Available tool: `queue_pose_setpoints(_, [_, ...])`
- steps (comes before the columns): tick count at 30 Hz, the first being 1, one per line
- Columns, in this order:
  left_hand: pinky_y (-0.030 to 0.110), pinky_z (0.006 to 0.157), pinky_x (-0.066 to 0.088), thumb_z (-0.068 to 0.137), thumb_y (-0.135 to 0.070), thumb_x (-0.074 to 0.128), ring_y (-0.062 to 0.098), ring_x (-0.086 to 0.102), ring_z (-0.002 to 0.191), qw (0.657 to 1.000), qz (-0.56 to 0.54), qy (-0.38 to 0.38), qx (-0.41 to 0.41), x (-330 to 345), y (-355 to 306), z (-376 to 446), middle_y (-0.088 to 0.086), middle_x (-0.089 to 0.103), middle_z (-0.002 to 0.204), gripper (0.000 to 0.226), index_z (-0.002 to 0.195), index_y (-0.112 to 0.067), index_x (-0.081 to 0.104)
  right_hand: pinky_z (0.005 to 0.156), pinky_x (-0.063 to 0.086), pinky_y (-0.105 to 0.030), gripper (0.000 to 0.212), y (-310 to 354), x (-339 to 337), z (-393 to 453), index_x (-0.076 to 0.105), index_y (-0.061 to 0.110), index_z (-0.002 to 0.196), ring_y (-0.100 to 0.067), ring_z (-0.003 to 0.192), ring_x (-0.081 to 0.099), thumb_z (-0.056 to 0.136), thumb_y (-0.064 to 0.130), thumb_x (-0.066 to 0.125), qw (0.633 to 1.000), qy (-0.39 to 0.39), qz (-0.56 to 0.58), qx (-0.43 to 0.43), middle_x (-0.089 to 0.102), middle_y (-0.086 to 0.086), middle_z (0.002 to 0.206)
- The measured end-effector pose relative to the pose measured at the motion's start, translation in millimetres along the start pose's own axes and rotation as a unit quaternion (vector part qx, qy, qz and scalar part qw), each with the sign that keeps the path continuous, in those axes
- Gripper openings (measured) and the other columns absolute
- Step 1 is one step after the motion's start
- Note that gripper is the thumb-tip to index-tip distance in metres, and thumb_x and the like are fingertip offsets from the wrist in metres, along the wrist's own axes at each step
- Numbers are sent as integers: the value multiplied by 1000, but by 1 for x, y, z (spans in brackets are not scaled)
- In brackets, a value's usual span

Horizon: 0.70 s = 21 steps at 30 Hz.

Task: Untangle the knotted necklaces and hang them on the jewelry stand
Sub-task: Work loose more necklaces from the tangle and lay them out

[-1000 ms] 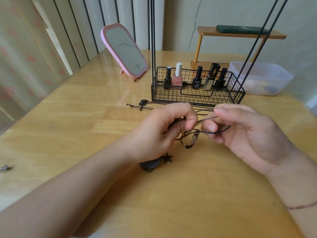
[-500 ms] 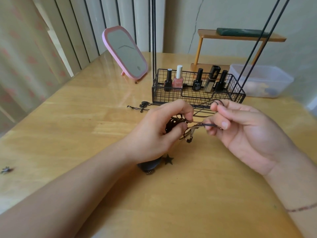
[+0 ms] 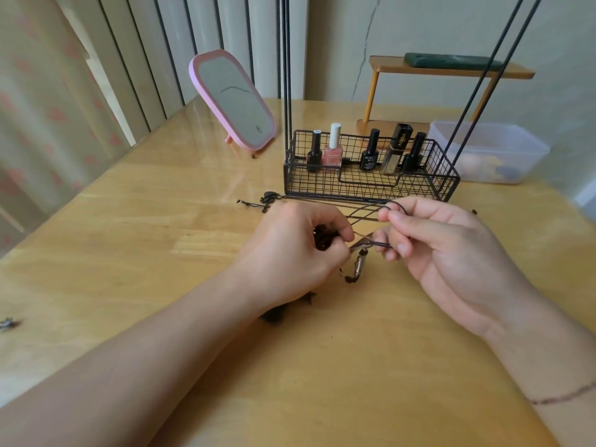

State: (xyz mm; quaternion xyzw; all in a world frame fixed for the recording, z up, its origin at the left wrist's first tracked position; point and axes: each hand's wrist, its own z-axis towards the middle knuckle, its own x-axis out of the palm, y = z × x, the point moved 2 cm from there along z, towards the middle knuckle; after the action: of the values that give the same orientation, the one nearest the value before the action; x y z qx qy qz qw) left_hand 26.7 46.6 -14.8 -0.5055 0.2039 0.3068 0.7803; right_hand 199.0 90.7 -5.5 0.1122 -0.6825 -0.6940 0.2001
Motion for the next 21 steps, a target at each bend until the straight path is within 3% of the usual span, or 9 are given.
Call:
queue_pose_setpoints(6, [23, 68, 55, 79, -15, 74, 6, 65, 68, 996, -11, 88, -25, -1, 4, 0, -8, 72, 76, 24, 99, -26, 78, 66, 43, -32, 13, -2, 3, -1, 64, 3, 94, -20, 74, 56, 98, 5, 52, 999, 5, -33, -3, 57, -4, 61])
queue_pose_setpoints(10, [13, 64, 47, 78, -17, 77, -2, 58, 63, 992, -10, 124, -17, -1, 1, -1, -13, 67, 73, 24, 99, -27, 77, 59, 48, -25, 11, -1, 4, -2, 65, 4, 95, -14, 69, 60, 89, 11, 59, 999, 26, -29, 9, 64, -6, 66])
queue_pose_setpoints(14, [16, 60, 45, 76, -23, 81, 1, 54, 60, 990, -12, 139, -6, -2, -1, -2, -11, 64, 68, 20, 94, -28, 75, 63, 57, -25, 21, -1, 5, -1, 62, 2, 97, -18, 70, 66, 80, 13, 58, 994, 52, 77, 55, 63, -7, 67])
queue_pose_setpoints(17, [30, 59, 48, 75, -25, 82, 15, 55, 61, 988, -14, 151, 4, -2, -4, -2, 2, 63, 68, 14, 82, -22, 71, 73, 61, -30, 19, 1, 5, 0, 61, 3, 98, -18, 73, 68, 81, 8, 56, 980, 59, 167, 86, 63, -5, 70])
queue_pose_setpoints(21, [36, 60, 47, 72, -27, 84, 17, 55, 63, 989, -11, 145, 16, -1, -5, -2, 1, 61, 68, 22, 74, -17, 65, 79, 60, -33, 24, 2, 6, 0, 62, 3, 104, -18, 80, 69, 82, 8, 54, 955, 65, 272, 97, 66, -2, 78])
